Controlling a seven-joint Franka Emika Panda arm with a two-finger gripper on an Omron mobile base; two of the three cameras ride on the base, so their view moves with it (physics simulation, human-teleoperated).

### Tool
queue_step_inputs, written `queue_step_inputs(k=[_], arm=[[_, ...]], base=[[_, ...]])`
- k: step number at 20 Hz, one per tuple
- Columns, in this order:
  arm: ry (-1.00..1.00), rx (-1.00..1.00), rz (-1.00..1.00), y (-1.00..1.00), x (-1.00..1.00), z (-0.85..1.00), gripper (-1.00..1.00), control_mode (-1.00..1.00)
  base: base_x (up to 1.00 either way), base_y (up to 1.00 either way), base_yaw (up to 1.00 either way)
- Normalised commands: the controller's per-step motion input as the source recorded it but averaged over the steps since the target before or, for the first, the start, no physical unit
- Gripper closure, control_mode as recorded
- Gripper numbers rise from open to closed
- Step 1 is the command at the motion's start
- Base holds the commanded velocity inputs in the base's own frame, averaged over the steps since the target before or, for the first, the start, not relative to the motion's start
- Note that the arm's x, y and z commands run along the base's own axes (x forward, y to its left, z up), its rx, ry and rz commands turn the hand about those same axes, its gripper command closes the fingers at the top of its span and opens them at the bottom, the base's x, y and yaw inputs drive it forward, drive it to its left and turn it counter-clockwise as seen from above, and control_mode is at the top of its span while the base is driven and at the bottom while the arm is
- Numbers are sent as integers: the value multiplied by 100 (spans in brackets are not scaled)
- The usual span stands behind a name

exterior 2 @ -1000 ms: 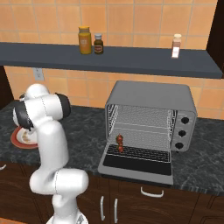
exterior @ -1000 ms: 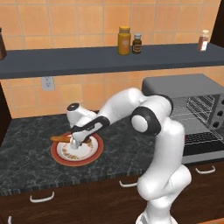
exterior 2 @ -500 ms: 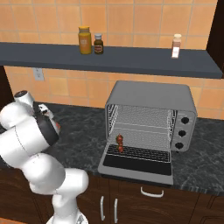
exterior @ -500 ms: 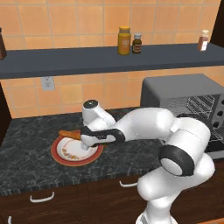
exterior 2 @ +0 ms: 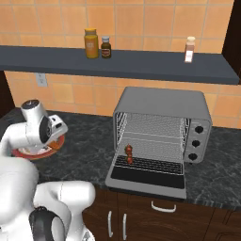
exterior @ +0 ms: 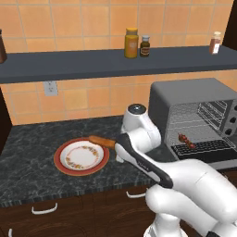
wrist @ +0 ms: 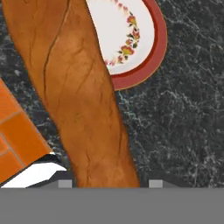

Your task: Pick up the kebab skewer and baguette bread, and place them inside the toaster oven. Close the toaster oven door and start by setting the timer.

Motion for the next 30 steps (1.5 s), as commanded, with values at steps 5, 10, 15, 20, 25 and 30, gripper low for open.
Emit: queue_step_inputs(k=[5, 10, 15, 20, 25, 30], arm=[[6, 0, -14, -95, -62, 62, 100, -100], [1, 0, -15, -100, -52, 48, 100, -100], [1, 0, -20, -100, -53, 46, 100, -100], [4, 0, -30, -100, -52, 19, 100, -100], [4, 0, -32, -100, -6, 0, 100, -100], [7, 0, -21, -100, 8, -7, 100, -100]], base=[[0, 0, 0], [0, 0, 0], [0, 0, 0], [0, 0, 0], [0, 0, 0], [0, 0, 0]])
